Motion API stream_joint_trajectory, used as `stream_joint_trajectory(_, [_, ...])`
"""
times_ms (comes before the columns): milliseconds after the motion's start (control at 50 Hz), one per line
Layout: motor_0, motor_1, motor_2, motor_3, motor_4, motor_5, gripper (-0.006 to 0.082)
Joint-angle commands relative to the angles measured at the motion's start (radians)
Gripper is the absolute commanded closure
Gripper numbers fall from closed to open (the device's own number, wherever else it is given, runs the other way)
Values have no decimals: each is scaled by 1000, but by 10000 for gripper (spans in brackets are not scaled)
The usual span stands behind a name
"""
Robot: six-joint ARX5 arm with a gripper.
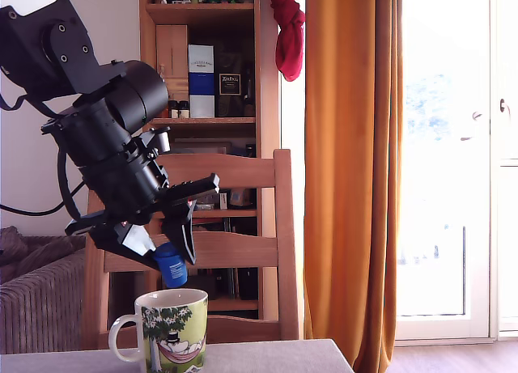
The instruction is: Pick the blue coffee capsule and place it inside the green coffee cup
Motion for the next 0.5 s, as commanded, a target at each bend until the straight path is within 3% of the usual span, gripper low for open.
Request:
stream_joint_trajectory(0, [-5, -8, -6, -14, -7, 10, 641])
stream_joint_trajectory(320, [-5, -8, -6, -58, -13, 26, 621])
stream_joint_trajectory(420, [-5, -8, -6, -75, -14, 29, 524])
stream_joint_trajectory(480, [-5, -8, -6, -84, -13, 29, 413])
